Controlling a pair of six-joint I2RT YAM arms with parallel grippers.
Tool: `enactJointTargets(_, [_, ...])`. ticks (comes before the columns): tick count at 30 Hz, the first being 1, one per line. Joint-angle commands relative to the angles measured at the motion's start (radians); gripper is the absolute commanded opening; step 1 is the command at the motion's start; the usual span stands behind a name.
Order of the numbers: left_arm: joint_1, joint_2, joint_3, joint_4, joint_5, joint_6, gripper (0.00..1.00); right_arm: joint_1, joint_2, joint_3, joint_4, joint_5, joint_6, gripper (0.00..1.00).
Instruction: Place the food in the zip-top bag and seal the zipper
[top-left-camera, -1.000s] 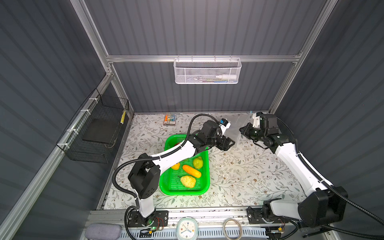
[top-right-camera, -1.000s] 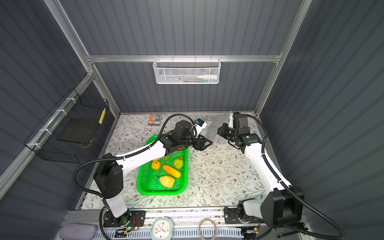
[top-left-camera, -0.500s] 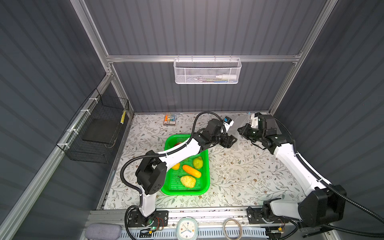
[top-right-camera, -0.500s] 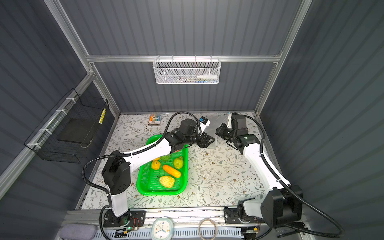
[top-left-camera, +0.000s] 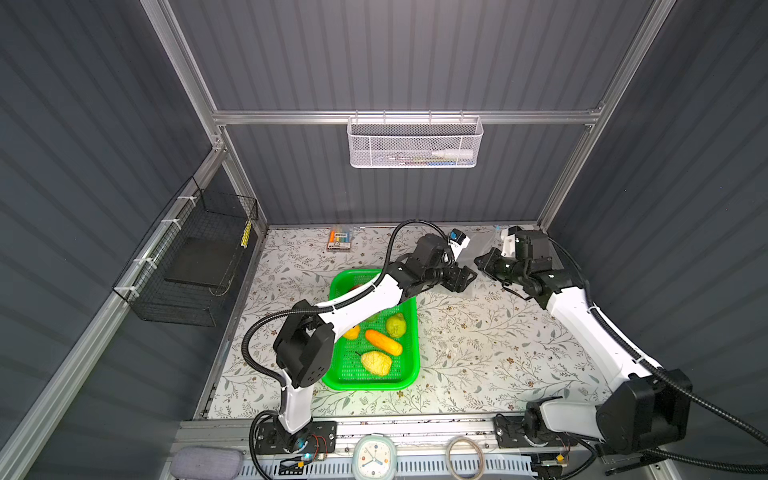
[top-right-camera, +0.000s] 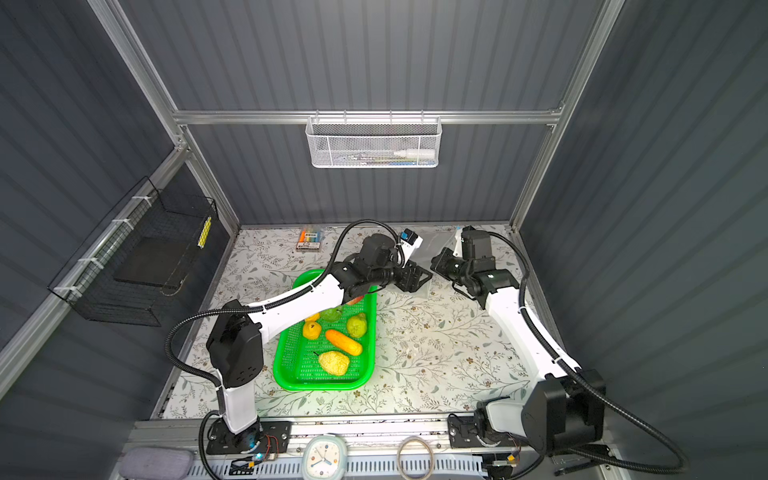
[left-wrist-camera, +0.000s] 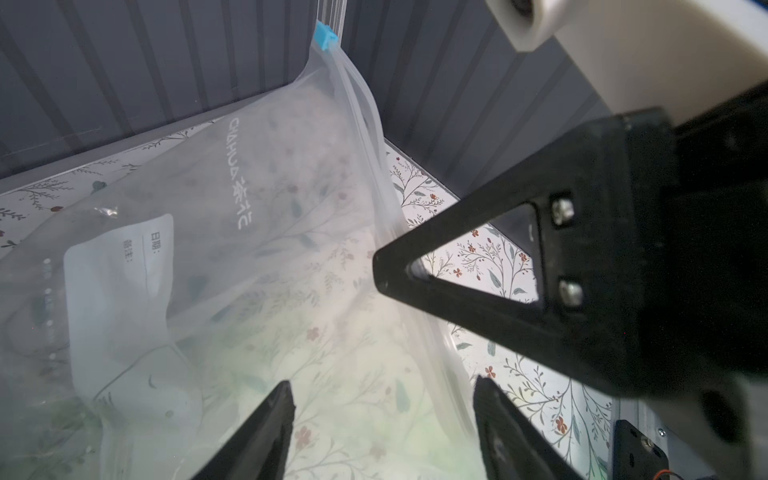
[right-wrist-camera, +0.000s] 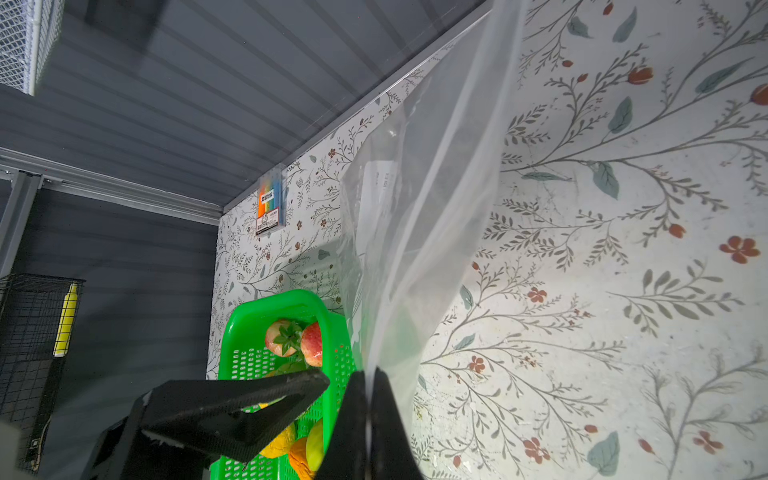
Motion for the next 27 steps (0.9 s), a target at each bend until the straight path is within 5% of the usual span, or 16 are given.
enactJointTargets(1, [-0.007,0.030,0.037,-0.045,-0.032,0.015,0.66,0.007,-0.009,-0.010,0.012,-0.005,0.003,0.00])
enactJointTargets(12, [-0.008,0.076,0.111,-0.112,-0.080,0.028,0.47,0.015,-0.009,-0.007,0.010,-0.001,0.004,0.00])
enactJointTargets(17, [-0.008,0.084,0.125,-0.090,0.015,0.012,0.36,0.018,0.000,-0.011,0.011,0.002,0.004,0.00])
enactJointTargets(24, [-0.008,0.076,0.123,-0.080,0.182,-0.037,0.00,0.019,-0.003,-0.019,0.018,0.020,0.004,0.00])
enactJointTargets(27, [-0.007,0.071,0.119,-0.080,0.180,-0.049,0.00,0.019,-0.004,-0.025,0.030,0.012,0.010,0.00])
